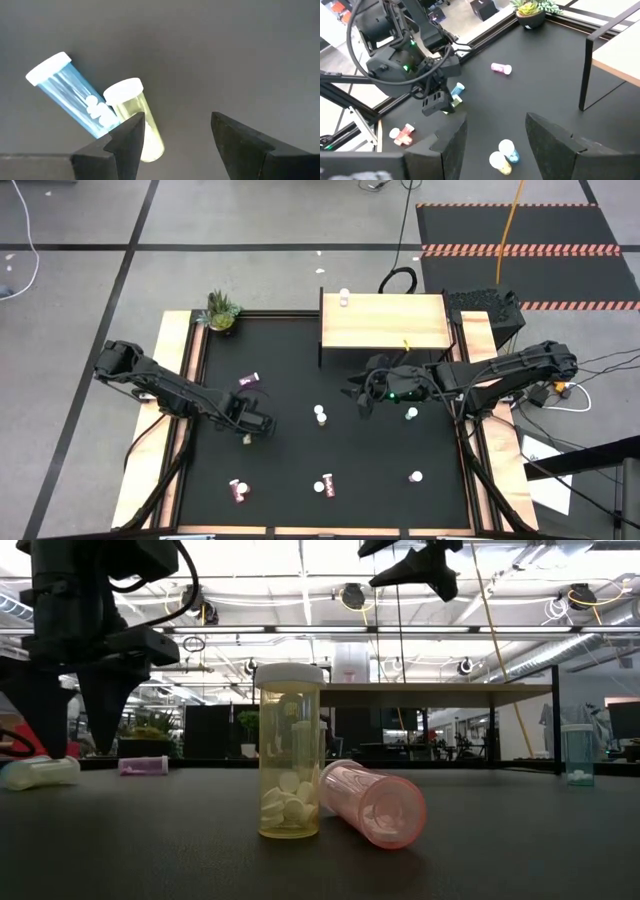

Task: Pick and place medicine bottles onto shelf by color
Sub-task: Put the top left yellow pill bottle on the shelf

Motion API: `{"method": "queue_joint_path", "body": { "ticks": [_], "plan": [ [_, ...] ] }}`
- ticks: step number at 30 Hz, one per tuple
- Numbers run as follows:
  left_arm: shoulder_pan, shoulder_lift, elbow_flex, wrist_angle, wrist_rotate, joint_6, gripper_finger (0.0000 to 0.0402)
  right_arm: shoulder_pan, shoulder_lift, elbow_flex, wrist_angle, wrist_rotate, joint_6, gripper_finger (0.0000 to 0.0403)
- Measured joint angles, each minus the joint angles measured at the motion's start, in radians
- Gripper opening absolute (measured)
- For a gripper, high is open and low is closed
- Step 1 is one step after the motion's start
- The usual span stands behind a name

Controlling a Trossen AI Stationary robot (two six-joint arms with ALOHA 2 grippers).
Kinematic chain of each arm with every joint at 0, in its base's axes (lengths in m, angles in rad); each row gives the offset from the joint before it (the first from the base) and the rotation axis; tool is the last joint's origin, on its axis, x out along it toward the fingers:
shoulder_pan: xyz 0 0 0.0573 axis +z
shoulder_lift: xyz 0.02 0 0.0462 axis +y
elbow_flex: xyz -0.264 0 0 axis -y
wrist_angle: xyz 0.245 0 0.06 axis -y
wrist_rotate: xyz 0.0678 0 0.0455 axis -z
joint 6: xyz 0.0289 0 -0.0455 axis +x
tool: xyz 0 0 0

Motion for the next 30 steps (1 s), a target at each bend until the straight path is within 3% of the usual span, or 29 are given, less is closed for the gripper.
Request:
{"method": "queue_joint_path", "body": {
  "ticks": [7,17,30],
  "plan": [
    [-0.020,0.004,0.000,0.001,-0.015,-0.041,0.0230,0.000,0.000,0.000,-0.034,-0.011,-0.003,0.0194],
    [-0.026,-0.026,0.018,-0.033,-0.014,0.018,0.0230,-0.001,0.000,0.000,-0.035,-0.026,-0.022,0.0194],
    [-0.160,-0.001,0.008,-0.082,-0.042,-0.055,0.0230,-0.008,0.000,0.000,-0.035,-0.051,-0.027,0.0194]
  ]
}}
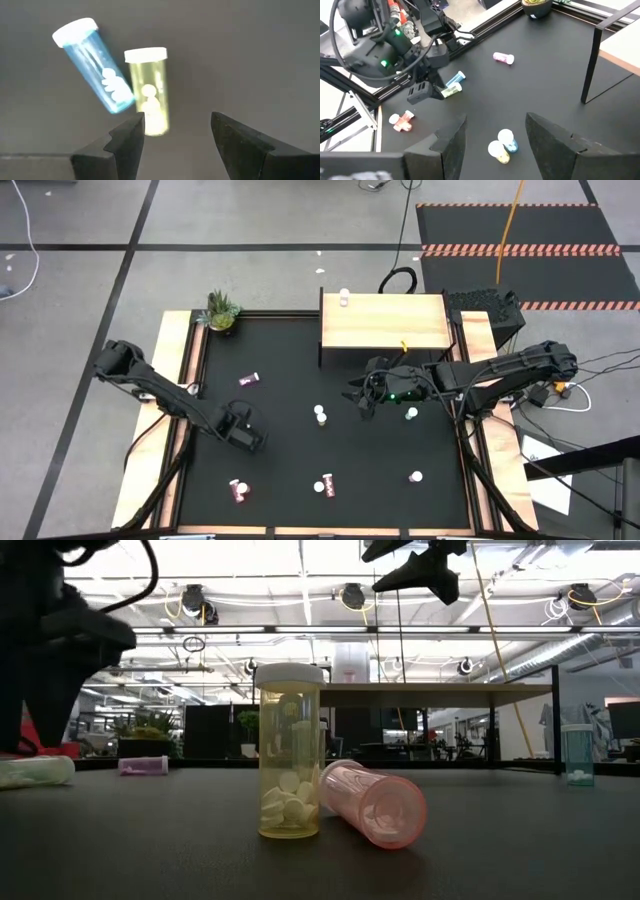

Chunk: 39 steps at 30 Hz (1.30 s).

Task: Pick and place medicine bottles onto shelf by color
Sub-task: Put the top left yellow pill bottle on the shelf

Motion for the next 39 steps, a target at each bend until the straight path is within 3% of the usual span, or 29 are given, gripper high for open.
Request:
{"method": "queue_joint_path", "body": {
  "ticks": [18,32,39],
  "plan": [
    [0.008,0.114,-0.001,0.028,0.008,0.004,0.0228,0.000,0.000,0.000,0.002,0.000,0.010,0.0194],
    [0.008,0.122,-0.001,0.051,0.002,-0.001,0.0110,0.000,0.000,0.000,0.002,-0.001,0.010,0.0194],
    [0.007,0.120,-0.001,0.052,-0.039,0.000,0.0107,0.000,0.000,0.000,0.025,-0.029,0.005,0.0194]
  ]
}}
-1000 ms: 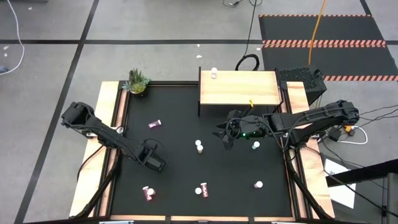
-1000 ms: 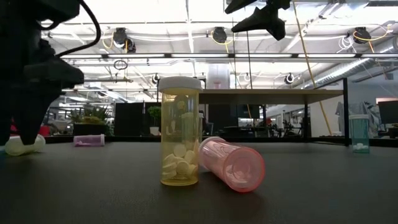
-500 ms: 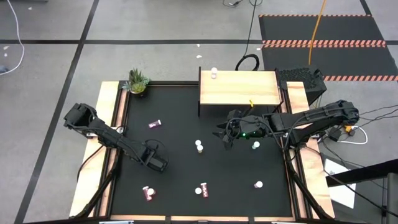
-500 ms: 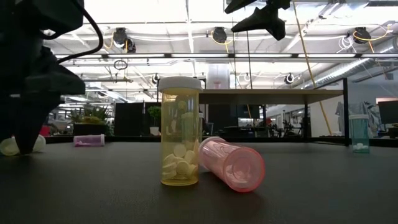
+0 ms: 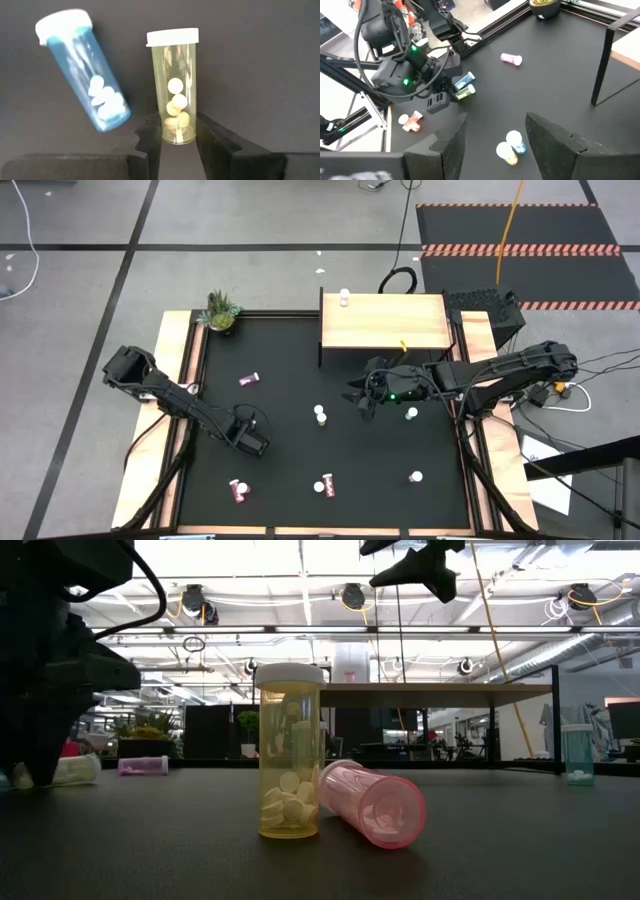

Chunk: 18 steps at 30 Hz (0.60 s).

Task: Pick and place medicine bottles onto shelf by color
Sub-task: Put the top left yellow pill bottle on the shelf

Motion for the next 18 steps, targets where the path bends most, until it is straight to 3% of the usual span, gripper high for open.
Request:
{"method": "queue_joint_path", "body": {
  "ticks": [5,10,15,18],
  "plan": [
    [0.001,-0.040,0.000,0.025,-0.085,0.020,0.0112,-0.008,-0.031,0.000,0.024,-0.054,-0.007,0.0194],
    [0.000,-0.138,0.003,0.123,-0.263,0.143,0.0097,-0.033,-0.096,-0.001,0.116,-0.111,-0.034,0.0194],
    [0.006,-0.248,0.004,0.407,-0.476,0.532,0.0104,-0.081,-0.140,0.001,0.212,-0.160,-0.106,0.0199],
    [0.020,-0.291,0.004,0.632,-0.513,0.853,0.0106,-0.100,-0.122,0.000,0.262,-0.237,-0.137,0.0214]
  ]
}}
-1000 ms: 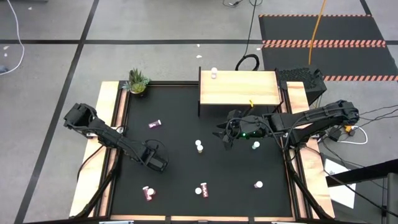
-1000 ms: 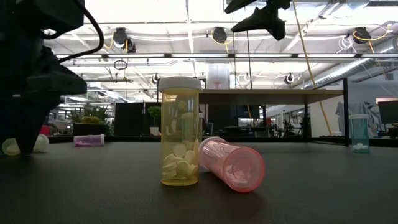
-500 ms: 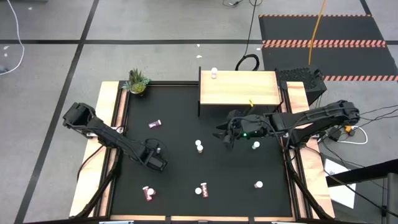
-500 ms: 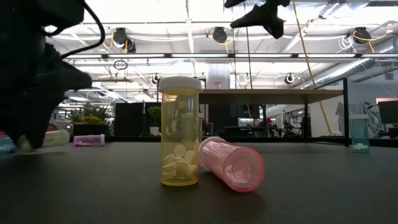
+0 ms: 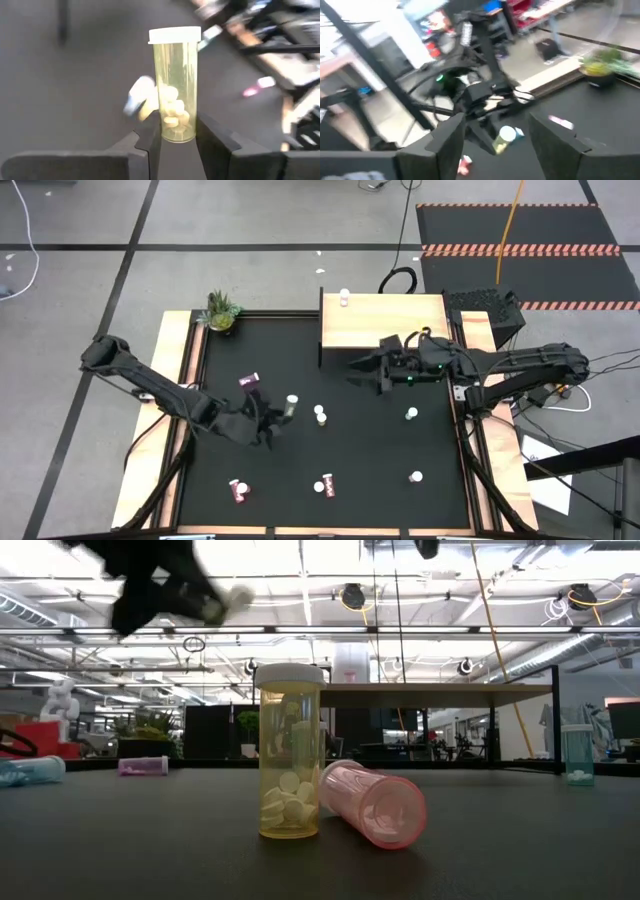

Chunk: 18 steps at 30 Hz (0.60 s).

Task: Pick and place medicine bottles onto shelf by color
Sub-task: Put the top left yellow pill bottle on the shelf

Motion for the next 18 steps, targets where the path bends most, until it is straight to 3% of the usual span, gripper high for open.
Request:
{"method": "queue_joint_path", "body": {
  "ticks": [4,7,11,18],
  "plan": [
    [0.025,-0.003,0.001,0.289,0.015,0.365,0.0103,-0.003,0.046,-0.001,0.068,-0.073,-0.045,0.0240],
    [0.050,-0.003,0.001,0.425,0.078,0.526,0.0103,0.000,0.081,-0.001,0.165,-0.107,-0.063,0.0260],
    [0.087,-0.001,0.001,0.443,0.116,0.586,0.0103,0.004,0.129,0.000,0.288,-0.145,-0.098,0.0283],
    [0.130,-0.002,0.001,0.464,0.195,0.634,0.0103,-0.015,0.179,0.000,0.314,-0.152,-0.184,0.0292]
  ]
}}
